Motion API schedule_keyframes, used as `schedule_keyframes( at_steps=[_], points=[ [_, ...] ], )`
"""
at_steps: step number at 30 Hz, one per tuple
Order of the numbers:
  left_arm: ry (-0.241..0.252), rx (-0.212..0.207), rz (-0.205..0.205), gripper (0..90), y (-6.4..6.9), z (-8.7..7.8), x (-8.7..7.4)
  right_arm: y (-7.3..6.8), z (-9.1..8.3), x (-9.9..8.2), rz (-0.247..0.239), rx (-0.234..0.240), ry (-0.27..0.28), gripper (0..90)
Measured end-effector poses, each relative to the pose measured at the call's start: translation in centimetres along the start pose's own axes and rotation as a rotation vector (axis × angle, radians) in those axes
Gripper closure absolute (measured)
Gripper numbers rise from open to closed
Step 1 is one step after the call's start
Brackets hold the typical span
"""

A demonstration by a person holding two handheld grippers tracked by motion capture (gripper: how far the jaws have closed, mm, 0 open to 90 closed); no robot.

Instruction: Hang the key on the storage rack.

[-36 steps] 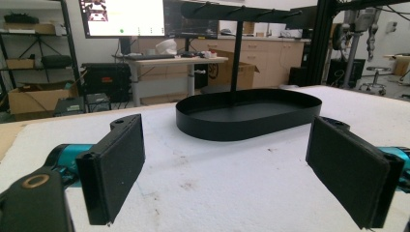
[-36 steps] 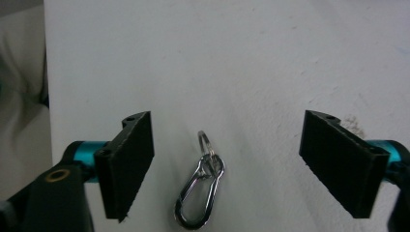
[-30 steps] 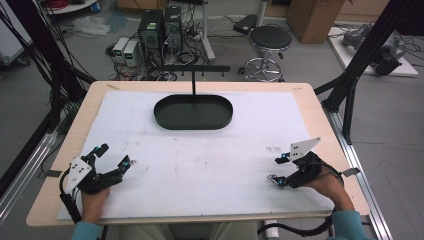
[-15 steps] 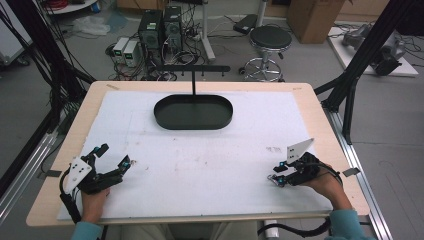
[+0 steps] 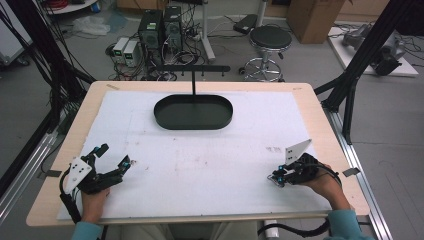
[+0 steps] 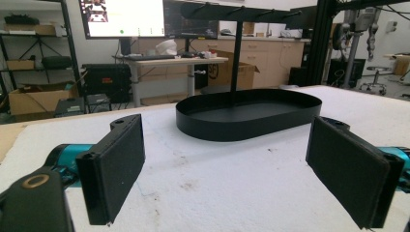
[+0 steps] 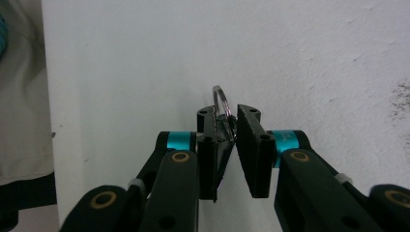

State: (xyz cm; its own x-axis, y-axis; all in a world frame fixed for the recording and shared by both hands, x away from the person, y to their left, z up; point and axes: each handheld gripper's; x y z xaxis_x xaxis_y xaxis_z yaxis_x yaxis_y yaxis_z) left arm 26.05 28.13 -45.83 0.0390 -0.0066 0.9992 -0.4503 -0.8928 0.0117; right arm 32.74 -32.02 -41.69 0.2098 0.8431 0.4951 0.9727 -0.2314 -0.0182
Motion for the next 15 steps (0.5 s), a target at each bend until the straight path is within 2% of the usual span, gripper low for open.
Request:
schedule_keyframes(
  at_steps=[15],
  points=[
    [0.001, 0.001, 0.001, 14.3, 0.01, 0.00, 0.00, 0.01, -0.06, 0.15, -0.002, 0.003, 0.016, 87.0]
  ],
)
Point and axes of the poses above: each handheld gripper's, and its own axes: z roughly forward along the jaws, x roughly out of its top, y roughly to its right, and after that the axes turned 4 degrees about -y, right-handed
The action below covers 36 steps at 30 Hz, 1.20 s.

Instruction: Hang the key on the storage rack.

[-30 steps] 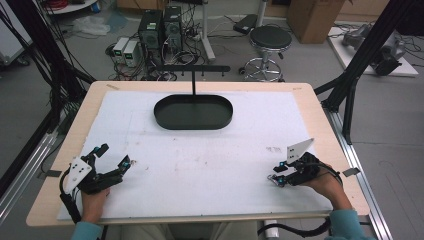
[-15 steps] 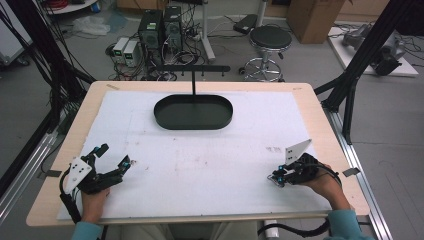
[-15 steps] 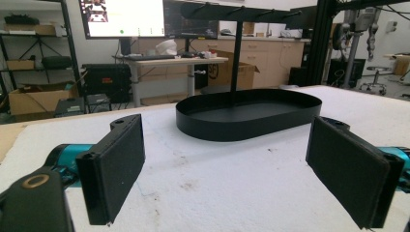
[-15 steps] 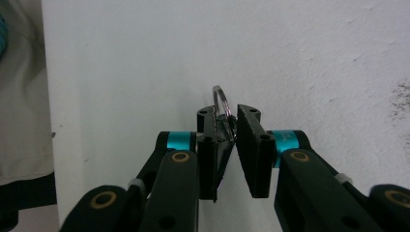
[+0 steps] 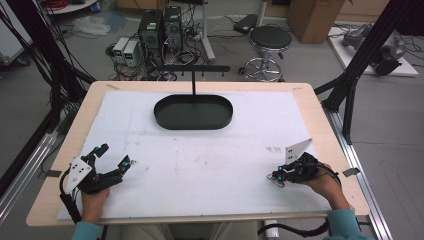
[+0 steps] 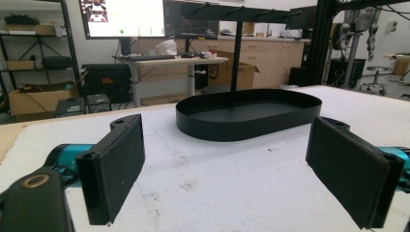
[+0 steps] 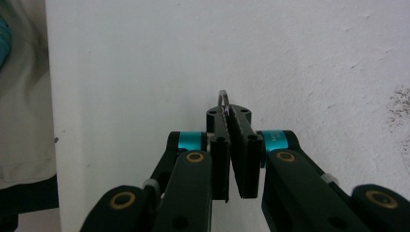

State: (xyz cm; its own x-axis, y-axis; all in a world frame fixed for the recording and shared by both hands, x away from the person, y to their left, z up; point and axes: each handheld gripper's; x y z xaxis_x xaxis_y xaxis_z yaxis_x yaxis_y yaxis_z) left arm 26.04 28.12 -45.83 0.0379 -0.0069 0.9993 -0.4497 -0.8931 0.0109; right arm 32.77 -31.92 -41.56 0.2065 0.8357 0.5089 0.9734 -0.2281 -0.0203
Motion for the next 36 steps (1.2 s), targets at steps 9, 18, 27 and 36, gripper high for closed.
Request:
schedule_keyframes(
  at_steps=[9, 18, 27, 36],
  points=[
    [0.001, 0.000, 0.000, 14.3, 0.0, 0.0, 0.0, 0.0, 0.2, 0.1, -0.001, 0.003, -0.010, 87.9],
    [-0.001, 0.000, -0.001, 14.3, 0.0, 0.0, 0.0, -0.1, -0.1, 0.3, 0.033, 0.002, 0.018, 89.2],
    [0.000, 0.000, -0.001, 14.3, 0.0, 0.0, 0.0, 0.6, -1.8, 0.5, 0.200, -0.021, 0.202, 89.2],
    [-0.001, 0.000, -0.001, 14.2, 0.0, 0.0, 0.0, 1.8, -3.9, 1.9, 0.287, -0.072, 0.389, 89.1]
  ],
)
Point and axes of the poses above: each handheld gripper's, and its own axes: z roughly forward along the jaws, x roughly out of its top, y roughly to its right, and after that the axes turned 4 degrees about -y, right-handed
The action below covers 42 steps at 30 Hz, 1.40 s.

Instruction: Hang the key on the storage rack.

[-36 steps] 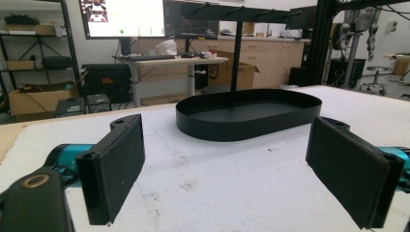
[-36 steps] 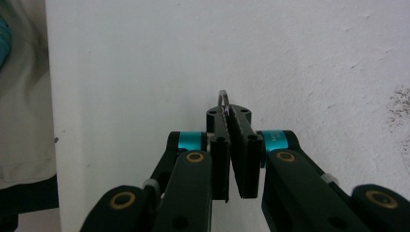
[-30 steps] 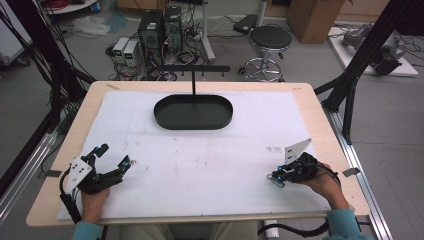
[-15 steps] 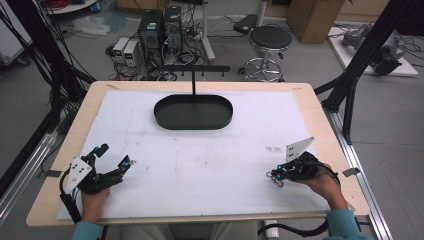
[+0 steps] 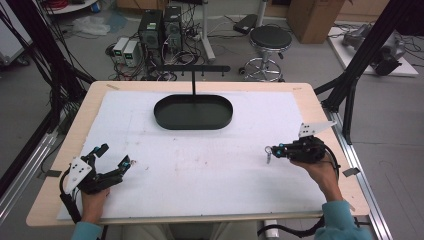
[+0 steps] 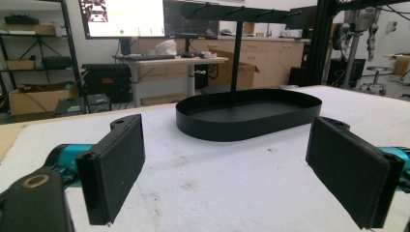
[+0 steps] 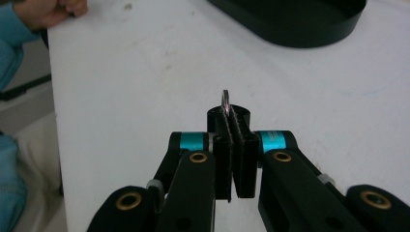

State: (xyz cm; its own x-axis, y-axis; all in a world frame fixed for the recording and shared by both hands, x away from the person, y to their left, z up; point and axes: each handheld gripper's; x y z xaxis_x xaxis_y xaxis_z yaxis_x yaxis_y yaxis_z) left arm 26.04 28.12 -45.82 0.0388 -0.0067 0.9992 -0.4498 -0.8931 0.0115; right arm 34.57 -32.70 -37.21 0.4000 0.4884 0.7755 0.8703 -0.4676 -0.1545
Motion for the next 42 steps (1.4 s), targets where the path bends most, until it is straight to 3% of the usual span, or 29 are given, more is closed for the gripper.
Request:
schedule_keyframes(
  at_steps=[6, 9, 10, 20, 29, 42],
  points=[
    [-0.002, 0.001, 0.004, 14.3, 0.0, 0.0, 0.0, 0.9, 0.2, 2.6, 0.017, 0.020, 0.086, 89.2],
    [-0.002, -0.001, 0.007, 14.2, 0.0, 0.0, 0.0, 1.2, 0.4, 3.8, 0.010, 0.017, 0.093, 89.1],
    [-0.002, 0.000, 0.005, 14.3, 0.0, 0.0, 0.0, 1.5, 0.5, 4.9, 0.011, 0.024, 0.124, 89.2],
    [-0.002, 0.000, 0.000, 14.3, 0.0, 0.0, 0.0, 3.2, 0.8, 10.9, -0.016, 0.026, 0.190, 89.1],
    [-0.002, 0.000, 0.000, 14.3, 0.0, 0.0, 0.0, 4.5, 1.8, 15.5, -0.034, 0.009, 0.170, 89.1],
    [-0.002, 0.000, -0.001, 14.3, 0.0, 0.0, 0.0, 6.5, 3.0, 20.0, -0.053, -0.019, 0.112, 89.1]
  ],
)
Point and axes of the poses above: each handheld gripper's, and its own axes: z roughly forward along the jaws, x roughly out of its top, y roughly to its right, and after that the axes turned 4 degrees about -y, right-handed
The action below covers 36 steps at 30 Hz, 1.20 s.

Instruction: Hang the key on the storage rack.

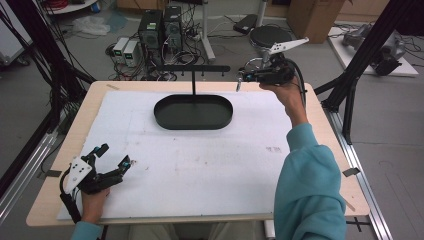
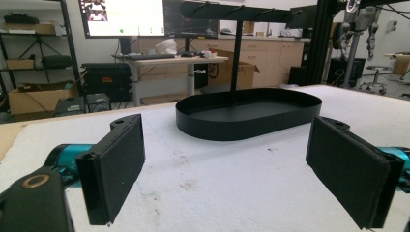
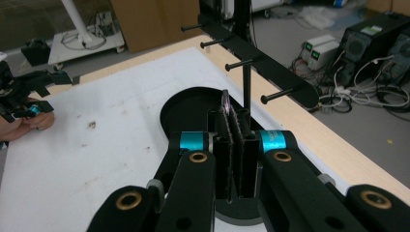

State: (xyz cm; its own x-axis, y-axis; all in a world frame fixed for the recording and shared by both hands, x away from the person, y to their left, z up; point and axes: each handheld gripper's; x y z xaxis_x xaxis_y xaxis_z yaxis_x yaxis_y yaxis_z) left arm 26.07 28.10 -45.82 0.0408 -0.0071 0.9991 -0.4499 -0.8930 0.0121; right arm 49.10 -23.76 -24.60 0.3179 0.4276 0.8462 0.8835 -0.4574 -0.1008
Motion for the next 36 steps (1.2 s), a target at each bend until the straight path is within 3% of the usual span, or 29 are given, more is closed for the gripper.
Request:
schedule_keyframes(
  at_steps=[2, 10, 13, 18, 36],
  points=[
    [-0.002, -0.001, 0.003, 14.3, 0.0, 0.0, 0.0, 0.2, 0.3, 0.6, -0.022, -0.009, -0.011, 89.1],
    [0.002, -0.001, -0.003, 14.3, 0.0, 0.0, 0.0, 0.6, 1.7, 2.7, -0.032, -0.002, -0.059, 89.1],
    [0.002, 0.000, -0.002, 14.2, 0.0, 0.0, 0.0, 0.7, 3.2, 3.6, -0.050, -0.007, -0.123, 89.0],
    [0.002, 0.000, -0.002, 14.2, 0.0, 0.0, 0.0, 0.9, 4.8, 4.4, -0.067, -0.004, -0.154, 89.1],
    [-0.002, 0.000, -0.003, 14.3, 0.0, 0.1, 0.0, 2.3, 7.2, 3.9, -0.032, -0.012, -0.261, 89.0]
  ],
)
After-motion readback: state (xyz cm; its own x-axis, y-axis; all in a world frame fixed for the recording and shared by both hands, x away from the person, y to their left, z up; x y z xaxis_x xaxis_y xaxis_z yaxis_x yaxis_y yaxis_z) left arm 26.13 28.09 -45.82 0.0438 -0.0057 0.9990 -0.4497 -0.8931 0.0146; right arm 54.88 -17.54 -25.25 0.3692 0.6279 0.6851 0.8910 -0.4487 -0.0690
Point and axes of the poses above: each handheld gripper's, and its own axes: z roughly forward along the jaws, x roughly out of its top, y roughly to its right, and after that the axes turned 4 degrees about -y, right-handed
